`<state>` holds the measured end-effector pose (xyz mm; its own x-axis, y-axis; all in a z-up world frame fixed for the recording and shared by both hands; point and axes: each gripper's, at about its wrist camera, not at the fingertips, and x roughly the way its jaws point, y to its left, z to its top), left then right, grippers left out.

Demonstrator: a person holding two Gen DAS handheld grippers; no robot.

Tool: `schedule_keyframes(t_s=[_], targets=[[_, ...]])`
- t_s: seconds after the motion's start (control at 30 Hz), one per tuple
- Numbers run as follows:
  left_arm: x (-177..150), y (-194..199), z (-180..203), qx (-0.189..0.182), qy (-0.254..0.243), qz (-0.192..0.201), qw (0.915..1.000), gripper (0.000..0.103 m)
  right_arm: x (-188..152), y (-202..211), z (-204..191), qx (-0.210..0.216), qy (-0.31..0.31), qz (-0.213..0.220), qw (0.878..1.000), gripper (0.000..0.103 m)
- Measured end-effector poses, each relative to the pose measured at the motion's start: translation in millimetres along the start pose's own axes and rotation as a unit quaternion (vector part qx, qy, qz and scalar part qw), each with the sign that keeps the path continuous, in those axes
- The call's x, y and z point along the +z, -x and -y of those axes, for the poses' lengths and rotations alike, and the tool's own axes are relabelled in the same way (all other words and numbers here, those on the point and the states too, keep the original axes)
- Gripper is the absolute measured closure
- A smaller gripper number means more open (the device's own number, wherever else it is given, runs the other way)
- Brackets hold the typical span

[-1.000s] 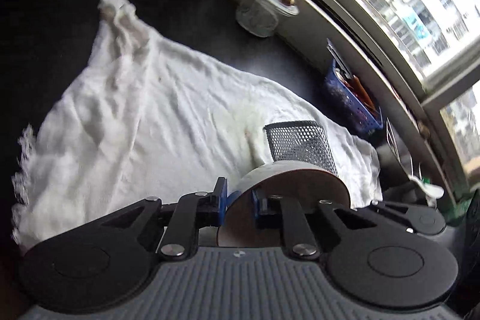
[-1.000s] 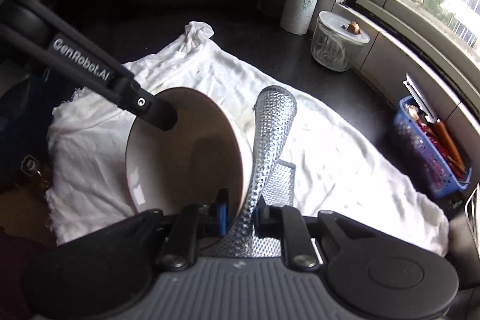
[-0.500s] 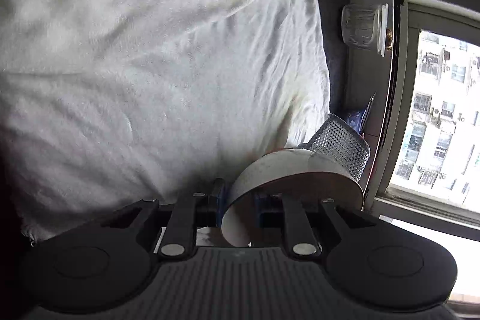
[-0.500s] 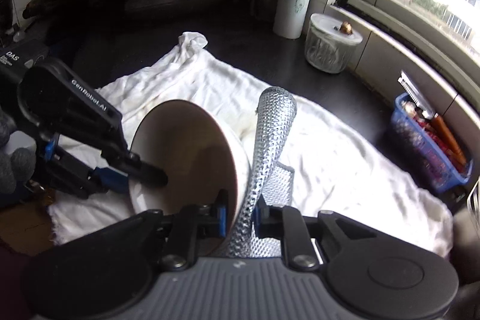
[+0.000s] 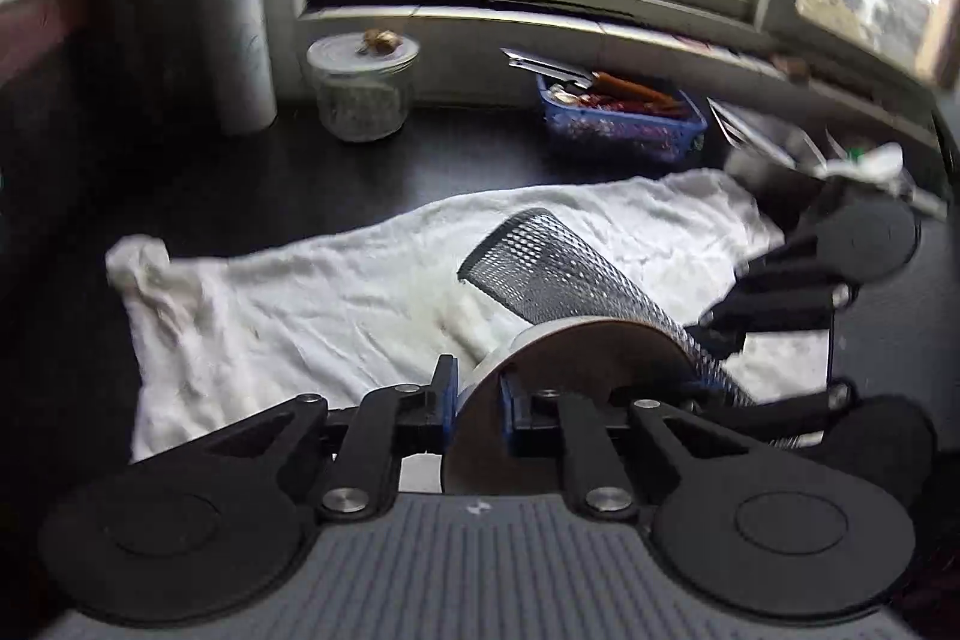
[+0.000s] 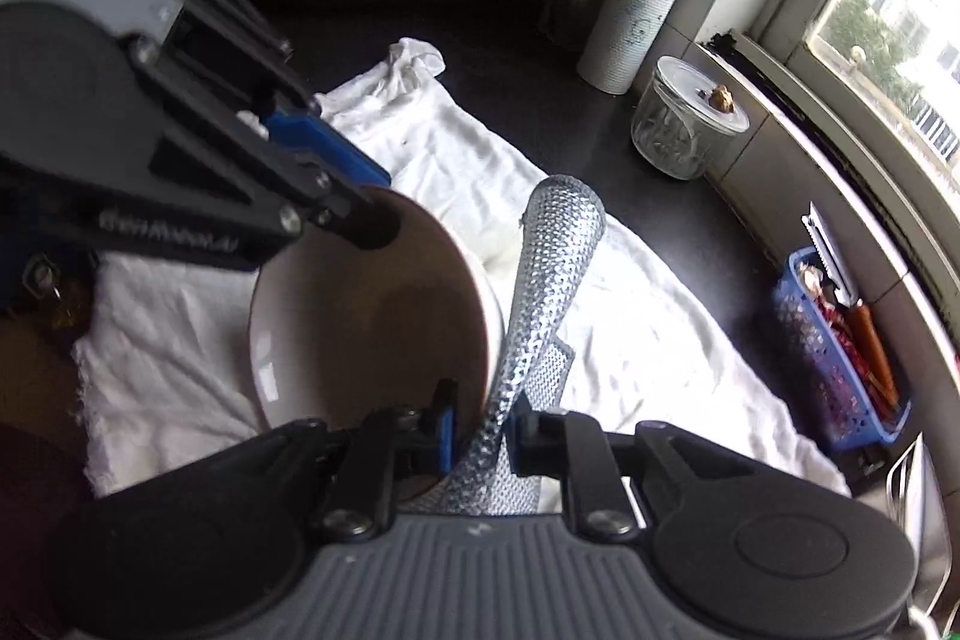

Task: Clean bowl
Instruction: 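Hold the tilted bowl with the left gripper while the right gripper rubs the pad along its outside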

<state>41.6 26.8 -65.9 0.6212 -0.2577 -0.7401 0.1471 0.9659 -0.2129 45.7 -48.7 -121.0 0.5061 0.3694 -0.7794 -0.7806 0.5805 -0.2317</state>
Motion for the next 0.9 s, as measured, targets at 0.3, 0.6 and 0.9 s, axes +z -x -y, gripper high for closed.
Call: schedule_keyframes(t_s=[0.3,0.6,0.9], targets=[[-39.2,-17.5,-89.1,-0.103,0.365,-0.022,0.9251,0.080,0.4,-3.9,5.5,0.032,-0.064,0.008,0.997,0.082],[-95.2,-44.1,-108.6,-0.142,0.547,-0.079,0.8211,0.081,0.3,-9.7,0.3,0.057,-0.074,-0.008,0.996,0.079],[-37.6,-27.3,-70.6,-0.068,0.287,-0.050,0.9542,0.081,-4.9,-10.0,9.1,0.056,-0.103,-0.008,0.993,0.088]])
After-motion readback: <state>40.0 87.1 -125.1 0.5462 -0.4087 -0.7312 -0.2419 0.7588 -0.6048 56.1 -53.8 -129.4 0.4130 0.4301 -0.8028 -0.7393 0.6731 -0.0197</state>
